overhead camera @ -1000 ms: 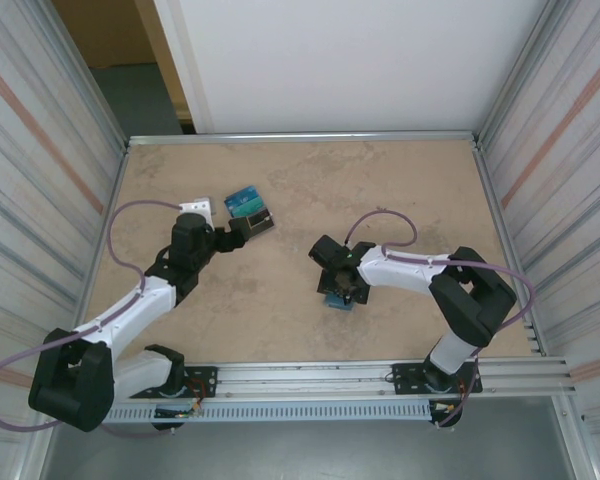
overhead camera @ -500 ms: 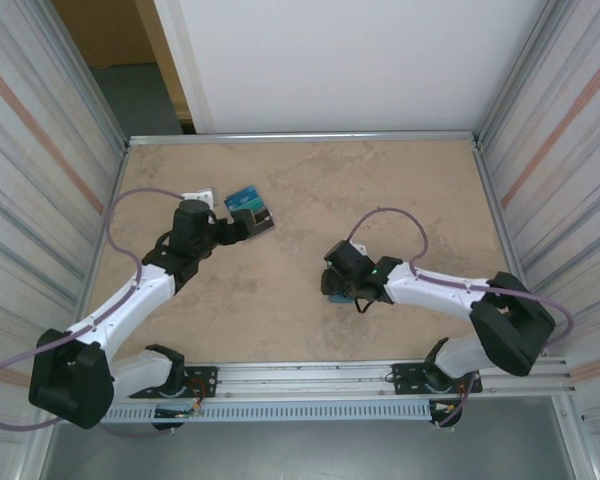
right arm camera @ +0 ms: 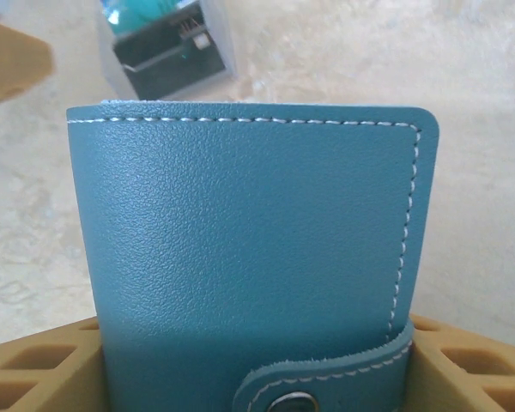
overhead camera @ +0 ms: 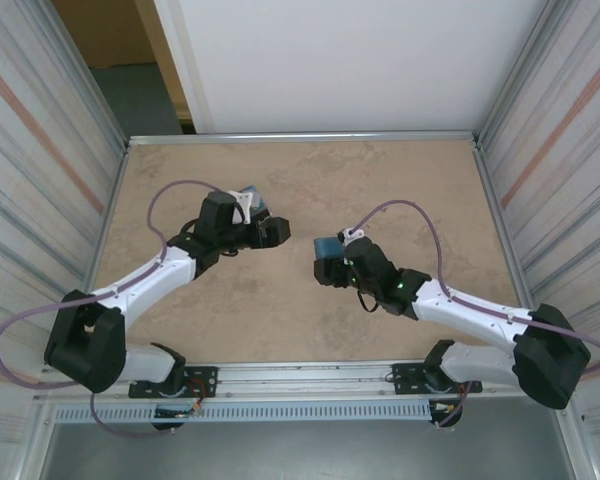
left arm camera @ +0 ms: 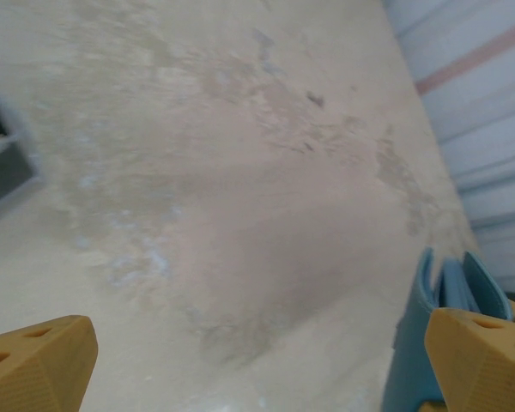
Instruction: Take the credit cards out of the card holder
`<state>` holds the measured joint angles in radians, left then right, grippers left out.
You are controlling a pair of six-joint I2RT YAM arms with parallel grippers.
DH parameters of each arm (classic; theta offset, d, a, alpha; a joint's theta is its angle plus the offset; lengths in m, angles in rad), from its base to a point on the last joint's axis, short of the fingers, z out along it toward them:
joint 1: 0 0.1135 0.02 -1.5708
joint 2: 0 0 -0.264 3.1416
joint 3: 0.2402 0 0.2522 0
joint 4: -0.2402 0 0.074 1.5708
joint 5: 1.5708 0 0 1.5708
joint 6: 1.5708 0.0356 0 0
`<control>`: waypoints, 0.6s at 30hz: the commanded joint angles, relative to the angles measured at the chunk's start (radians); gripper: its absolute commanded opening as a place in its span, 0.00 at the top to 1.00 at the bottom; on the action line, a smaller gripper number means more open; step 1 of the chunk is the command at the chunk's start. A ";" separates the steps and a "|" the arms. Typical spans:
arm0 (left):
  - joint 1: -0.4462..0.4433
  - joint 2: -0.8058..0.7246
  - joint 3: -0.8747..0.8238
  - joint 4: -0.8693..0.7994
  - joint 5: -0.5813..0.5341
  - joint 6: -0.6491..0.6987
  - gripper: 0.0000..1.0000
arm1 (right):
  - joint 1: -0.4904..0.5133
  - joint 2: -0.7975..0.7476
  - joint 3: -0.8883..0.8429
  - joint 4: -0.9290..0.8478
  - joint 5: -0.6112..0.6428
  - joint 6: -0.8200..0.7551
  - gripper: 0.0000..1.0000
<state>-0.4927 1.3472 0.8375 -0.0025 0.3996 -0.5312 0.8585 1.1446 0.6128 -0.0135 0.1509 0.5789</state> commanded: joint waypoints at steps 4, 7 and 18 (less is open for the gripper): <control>-0.073 0.020 0.084 0.057 0.189 0.055 0.02 | 0.007 -0.038 -0.015 0.127 -0.033 -0.067 0.31; -0.091 0.034 0.104 0.064 0.220 0.050 0.06 | 0.009 -0.036 -0.012 0.136 -0.038 -0.067 0.31; -0.106 0.076 0.110 0.082 0.296 0.043 0.20 | 0.008 -0.018 0.029 0.143 -0.057 -0.085 0.32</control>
<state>-0.5896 1.4101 0.9192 0.0601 0.6434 -0.5011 0.8593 1.1305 0.6041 0.0898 0.1101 0.5289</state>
